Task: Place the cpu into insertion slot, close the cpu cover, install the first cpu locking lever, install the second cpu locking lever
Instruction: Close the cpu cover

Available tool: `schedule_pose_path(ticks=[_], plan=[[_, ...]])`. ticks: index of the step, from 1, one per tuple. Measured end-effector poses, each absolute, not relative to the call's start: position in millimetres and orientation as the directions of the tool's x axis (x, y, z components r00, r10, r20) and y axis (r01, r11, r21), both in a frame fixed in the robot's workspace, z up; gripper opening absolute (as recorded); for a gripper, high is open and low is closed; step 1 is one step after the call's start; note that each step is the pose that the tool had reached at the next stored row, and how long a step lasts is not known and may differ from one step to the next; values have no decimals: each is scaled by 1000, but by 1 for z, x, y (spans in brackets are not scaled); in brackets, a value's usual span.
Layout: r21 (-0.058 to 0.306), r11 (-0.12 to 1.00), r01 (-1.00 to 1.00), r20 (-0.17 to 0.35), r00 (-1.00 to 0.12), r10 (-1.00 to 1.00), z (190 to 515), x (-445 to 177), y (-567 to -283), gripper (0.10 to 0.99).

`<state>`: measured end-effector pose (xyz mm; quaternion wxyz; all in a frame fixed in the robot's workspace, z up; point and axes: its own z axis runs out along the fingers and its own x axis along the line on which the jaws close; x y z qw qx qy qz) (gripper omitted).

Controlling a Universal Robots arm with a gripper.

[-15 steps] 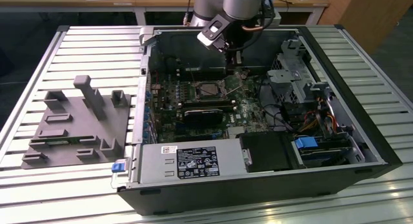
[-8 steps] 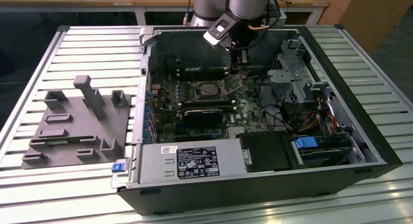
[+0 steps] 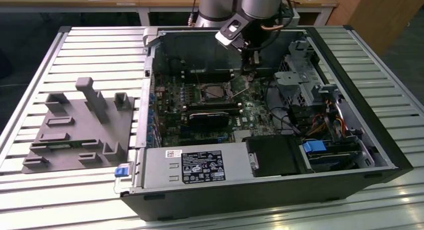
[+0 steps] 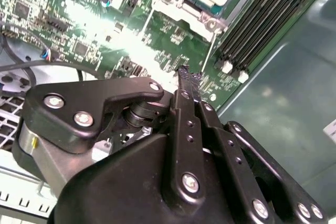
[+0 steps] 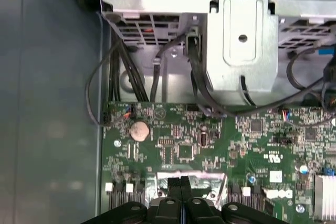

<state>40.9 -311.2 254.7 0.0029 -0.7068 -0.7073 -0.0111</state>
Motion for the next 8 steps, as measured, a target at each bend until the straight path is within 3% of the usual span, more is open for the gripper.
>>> schedule_pose_path(ticks=[8], plan=[[12,1,1000,20,-1,1000,255,57,-310,106]])
